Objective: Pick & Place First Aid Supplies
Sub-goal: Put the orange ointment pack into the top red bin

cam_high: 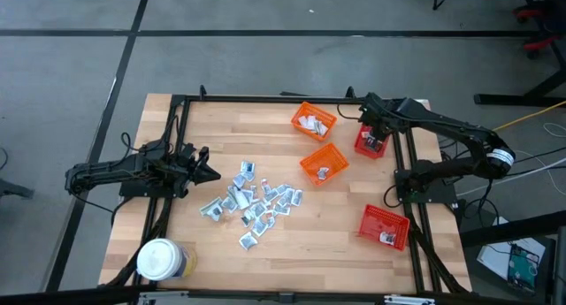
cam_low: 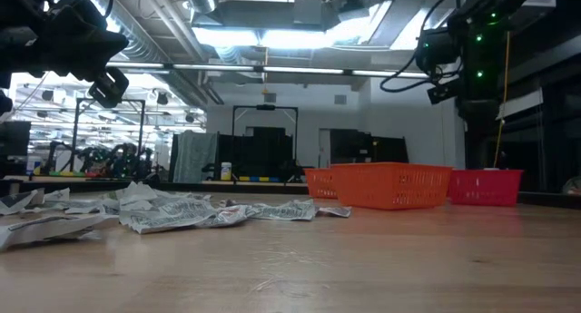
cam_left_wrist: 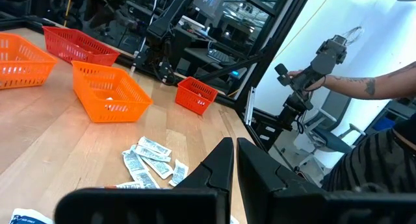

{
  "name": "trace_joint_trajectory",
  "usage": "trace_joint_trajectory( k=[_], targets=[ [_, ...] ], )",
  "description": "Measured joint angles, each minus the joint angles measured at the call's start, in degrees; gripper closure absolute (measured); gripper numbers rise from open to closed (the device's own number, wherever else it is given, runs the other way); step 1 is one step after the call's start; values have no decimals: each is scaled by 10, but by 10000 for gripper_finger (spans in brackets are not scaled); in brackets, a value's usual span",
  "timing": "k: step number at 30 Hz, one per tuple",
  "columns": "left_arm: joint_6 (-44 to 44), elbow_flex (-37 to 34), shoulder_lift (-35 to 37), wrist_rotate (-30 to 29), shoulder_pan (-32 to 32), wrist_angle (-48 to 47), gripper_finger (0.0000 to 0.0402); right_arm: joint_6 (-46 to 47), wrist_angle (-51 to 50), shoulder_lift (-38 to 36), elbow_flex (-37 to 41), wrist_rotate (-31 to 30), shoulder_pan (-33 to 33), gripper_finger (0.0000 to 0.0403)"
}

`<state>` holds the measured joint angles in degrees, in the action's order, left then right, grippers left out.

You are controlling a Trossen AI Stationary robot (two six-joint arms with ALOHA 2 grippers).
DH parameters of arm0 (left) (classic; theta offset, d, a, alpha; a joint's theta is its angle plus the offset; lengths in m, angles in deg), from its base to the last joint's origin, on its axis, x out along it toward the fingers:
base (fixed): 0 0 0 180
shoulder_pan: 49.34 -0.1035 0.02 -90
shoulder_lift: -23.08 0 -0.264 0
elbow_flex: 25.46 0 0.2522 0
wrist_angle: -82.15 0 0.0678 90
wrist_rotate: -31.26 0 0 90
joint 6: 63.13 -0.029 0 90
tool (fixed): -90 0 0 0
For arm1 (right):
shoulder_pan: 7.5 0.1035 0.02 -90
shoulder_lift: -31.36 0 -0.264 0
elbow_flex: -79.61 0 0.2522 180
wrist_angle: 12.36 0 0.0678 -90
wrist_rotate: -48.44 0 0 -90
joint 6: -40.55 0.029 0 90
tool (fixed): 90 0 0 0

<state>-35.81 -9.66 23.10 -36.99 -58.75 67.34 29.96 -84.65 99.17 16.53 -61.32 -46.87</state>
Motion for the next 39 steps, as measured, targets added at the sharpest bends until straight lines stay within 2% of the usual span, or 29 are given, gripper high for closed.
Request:
trace_joint_trajectory(
  k=[8,15,22,25,31,35,39],
  targets=[
    [0,0,0,0,0,0,386,15,0,0,0,21,0,184],
    [0,0,0,0,0,0,386,36,21,0,0,182,1,140],
    [0,0,0,0,0,0,386,101,42,0,-1,321,22,136],
    [0,0,0,0,0,0,386,133,45,0,-4,355,46,136],
    [0,0,0,0,0,0,386,148,50,0,-54,356,110,136],
    [0,0,0,0,0,0,386,141,75,0,-105,308,161,136],
    [0,0,0,0,0,0,386,82,136,0,-147,262,214,136]
  ],
)
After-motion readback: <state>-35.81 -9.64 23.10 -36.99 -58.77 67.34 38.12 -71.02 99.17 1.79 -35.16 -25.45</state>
